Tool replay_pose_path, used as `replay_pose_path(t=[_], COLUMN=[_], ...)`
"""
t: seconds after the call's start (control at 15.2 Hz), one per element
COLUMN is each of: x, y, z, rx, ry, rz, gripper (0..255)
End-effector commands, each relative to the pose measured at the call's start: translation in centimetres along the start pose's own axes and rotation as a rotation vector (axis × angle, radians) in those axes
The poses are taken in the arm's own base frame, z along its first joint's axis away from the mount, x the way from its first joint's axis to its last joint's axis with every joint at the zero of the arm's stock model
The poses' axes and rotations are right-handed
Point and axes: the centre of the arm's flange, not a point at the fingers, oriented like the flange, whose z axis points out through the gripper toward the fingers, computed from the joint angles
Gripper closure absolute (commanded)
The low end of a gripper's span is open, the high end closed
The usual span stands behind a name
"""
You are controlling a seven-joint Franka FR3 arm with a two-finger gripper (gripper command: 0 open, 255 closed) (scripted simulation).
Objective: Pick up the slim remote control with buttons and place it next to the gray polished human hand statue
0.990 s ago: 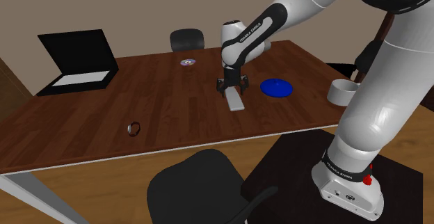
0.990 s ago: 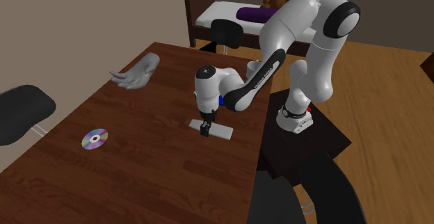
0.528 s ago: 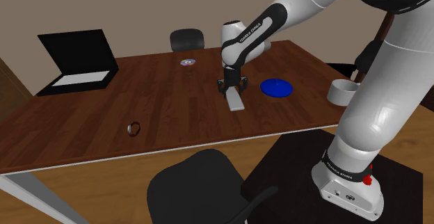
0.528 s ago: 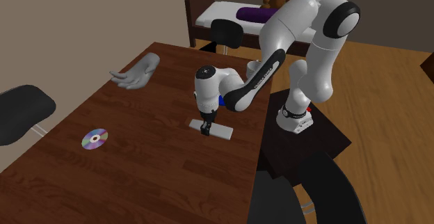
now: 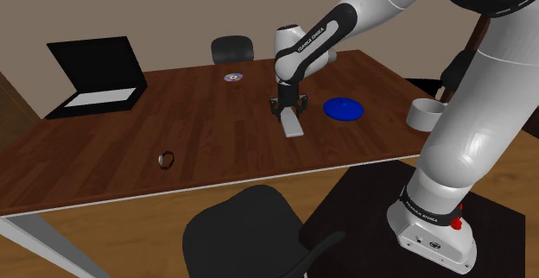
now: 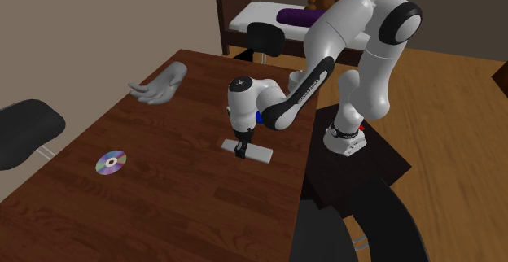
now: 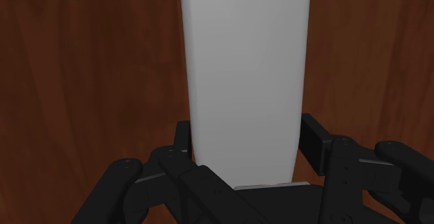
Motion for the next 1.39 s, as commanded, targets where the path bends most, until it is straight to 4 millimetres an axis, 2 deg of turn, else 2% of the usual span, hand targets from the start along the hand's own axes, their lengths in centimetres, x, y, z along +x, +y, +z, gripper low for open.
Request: replay_pose_path(t=[0.0, 1.32], x=[0.0, -0.1], y=[0.0, 0.1], z=[-0.8, -11.4], rx=[0.000, 0.000], ry=[0.000, 0.000], rz=[0.000, 0.000], gripper=[255, 255])
